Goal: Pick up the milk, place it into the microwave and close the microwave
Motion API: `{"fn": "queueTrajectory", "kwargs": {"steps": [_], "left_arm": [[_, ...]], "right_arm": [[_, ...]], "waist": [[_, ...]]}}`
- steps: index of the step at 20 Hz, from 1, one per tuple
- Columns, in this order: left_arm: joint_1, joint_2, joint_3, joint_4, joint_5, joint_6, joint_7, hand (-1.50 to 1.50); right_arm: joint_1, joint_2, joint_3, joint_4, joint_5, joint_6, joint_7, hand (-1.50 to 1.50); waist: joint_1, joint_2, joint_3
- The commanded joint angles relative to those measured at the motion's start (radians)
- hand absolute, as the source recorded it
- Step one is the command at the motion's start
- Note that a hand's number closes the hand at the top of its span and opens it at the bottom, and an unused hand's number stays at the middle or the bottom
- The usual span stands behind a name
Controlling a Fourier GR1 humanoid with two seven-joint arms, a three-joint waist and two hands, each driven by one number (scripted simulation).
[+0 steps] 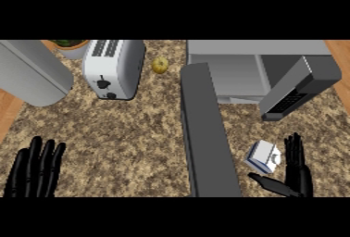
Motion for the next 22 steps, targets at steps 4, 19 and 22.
{"fn": "queueTrajectory", "kwargs": {"steps": [4, 19, 22], "left_arm": [[-0.027, -0.013, -0.018, 0.002, -0.009, 0.021, 0.012, -1.5], [0.068, 0.006, -0.039, -0.009, 0.01, 0.006, -0.044, -1.5], [-0.002, 0.001, 0.008, -0.015, 0.02, 0.019, 0.012, -1.5]], "right_arm": [[-0.136, -0.023, -0.015, 0.321, 0.027, 0.017, -0.179, -1.5], [-0.12, -0.017, 0.103, 0.274, 0.106, 0.175, -0.339, 1.5], [-0.144, -0.057, 0.134, 0.271, 0.116, 0.239, -0.311, 1.5]], "waist": [[0.001, 0.001, 0.0], [0.004, -0.001, 0.001], [-0.001, 0.002, 0.001]]}}
